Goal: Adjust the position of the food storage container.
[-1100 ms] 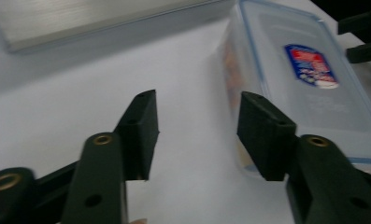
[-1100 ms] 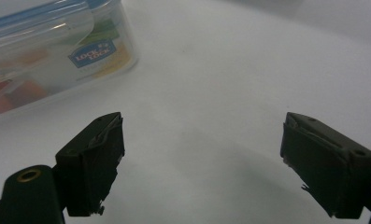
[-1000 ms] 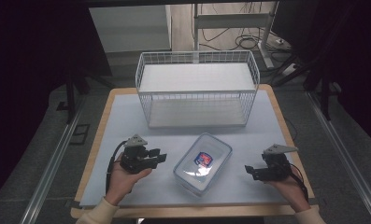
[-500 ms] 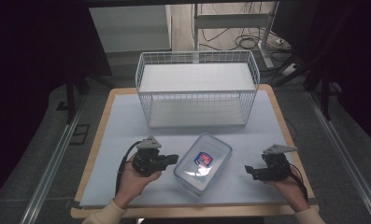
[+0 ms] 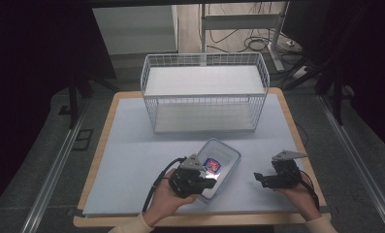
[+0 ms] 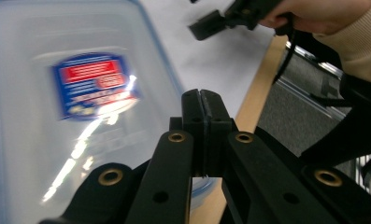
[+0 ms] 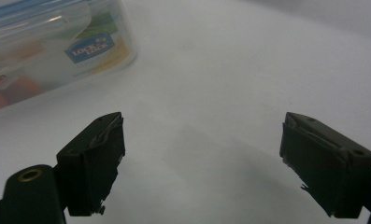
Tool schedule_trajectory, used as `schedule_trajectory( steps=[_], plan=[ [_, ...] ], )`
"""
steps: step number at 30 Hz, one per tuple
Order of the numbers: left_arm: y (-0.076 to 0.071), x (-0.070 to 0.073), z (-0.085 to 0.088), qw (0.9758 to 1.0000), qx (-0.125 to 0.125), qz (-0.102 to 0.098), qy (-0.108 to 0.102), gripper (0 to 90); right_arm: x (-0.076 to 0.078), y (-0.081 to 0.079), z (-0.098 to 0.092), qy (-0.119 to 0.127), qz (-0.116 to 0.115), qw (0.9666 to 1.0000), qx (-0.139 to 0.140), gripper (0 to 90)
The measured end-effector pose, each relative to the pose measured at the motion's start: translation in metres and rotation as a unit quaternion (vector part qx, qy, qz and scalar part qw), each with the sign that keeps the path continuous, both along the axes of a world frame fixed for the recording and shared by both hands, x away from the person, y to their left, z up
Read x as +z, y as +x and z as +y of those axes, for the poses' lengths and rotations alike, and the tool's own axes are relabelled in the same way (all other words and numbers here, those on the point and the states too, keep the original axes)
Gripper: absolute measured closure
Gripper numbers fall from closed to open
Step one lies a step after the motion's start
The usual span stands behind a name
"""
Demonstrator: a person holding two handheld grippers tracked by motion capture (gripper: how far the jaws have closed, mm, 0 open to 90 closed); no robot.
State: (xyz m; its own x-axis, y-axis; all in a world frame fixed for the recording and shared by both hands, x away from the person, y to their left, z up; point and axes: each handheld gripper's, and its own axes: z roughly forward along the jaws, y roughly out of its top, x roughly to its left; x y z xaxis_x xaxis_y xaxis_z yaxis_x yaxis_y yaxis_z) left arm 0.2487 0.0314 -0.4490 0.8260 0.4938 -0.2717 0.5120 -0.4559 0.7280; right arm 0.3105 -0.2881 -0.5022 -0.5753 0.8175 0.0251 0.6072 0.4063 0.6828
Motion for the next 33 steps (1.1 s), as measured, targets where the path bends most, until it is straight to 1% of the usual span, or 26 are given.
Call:
schedule_trajectory(
  steps=[1, 3, 4, 5, 9, 12, 13, 17, 20, 27, 33],
  plan=[
    [-0.001, -0.001, -0.004, 1.0000, -0.003, 0.001, 0.005, 90.0, 0.000, 0.000, 0.000, 0.000, 0.000, 1.0000, -0.002, 14.1],
    [-0.004, -0.004, -0.013, 0.9999, -0.008, 0.005, 0.010, 90.0, 0.000, 0.000, -0.001, 0.002, 0.001, 1.0000, -0.005, 14.1],
    [-0.007, -0.008, -0.021, 0.9997, -0.013, 0.008, 0.020, 90.0, 0.001, 0.000, -0.001, 0.003, 0.000, 1.0000, -0.006, 14.1],
    [-0.007, -0.008, -0.021, 0.9997, -0.013, 0.008, 0.020, 90.0, 0.001, 0.000, -0.001, 0.002, -0.001, 1.0000, -0.005, 14.1],
    [-0.014, -0.014, -0.035, 0.9988, -0.029, 0.014, 0.038, 90.0, 0.001, 0.000, -0.001, 0.001, -0.001, 1.0000, -0.002, 14.1],
    [-0.018, -0.020, -0.040, 0.9981, -0.032, 0.017, 0.050, 90.0, 0.000, -0.001, 0.000, 0.001, -0.001, 1.0000, -0.002, 14.1],
    [-0.019, -0.023, -0.041, 0.9977, -0.033, 0.016, 0.057, 90.0, 0.001, -0.001, 0.000, 0.001, -0.002, 1.0000, -0.001, 14.1],
    [-0.019, -0.031, -0.040, 0.9970, -0.025, 0.019, 0.070, 90.0, 0.001, -0.001, 0.000, 0.001, -0.004, 1.0000, -0.001, 14.1],
    [-0.019, -0.034, -0.038, 0.9965, -0.020, 0.015, 0.080, 90.0, 0.001, -0.001, 0.000, 0.000, -0.004, 1.0000, -0.001, 14.1],
    [-0.018, -0.035, -0.037, 0.9967, -0.020, 0.017, 0.076, 90.0, 0.000, -0.001, 0.000, -0.002, -0.003, 1.0000, 0.000, 14.1],
    [-0.017, -0.035, -0.028, 0.9971, -0.013, 0.020, 0.072, 90.0, 0.001, -0.001, 0.000, -0.001, -0.004, 1.0000, -0.001, 14.1]
  ],
)
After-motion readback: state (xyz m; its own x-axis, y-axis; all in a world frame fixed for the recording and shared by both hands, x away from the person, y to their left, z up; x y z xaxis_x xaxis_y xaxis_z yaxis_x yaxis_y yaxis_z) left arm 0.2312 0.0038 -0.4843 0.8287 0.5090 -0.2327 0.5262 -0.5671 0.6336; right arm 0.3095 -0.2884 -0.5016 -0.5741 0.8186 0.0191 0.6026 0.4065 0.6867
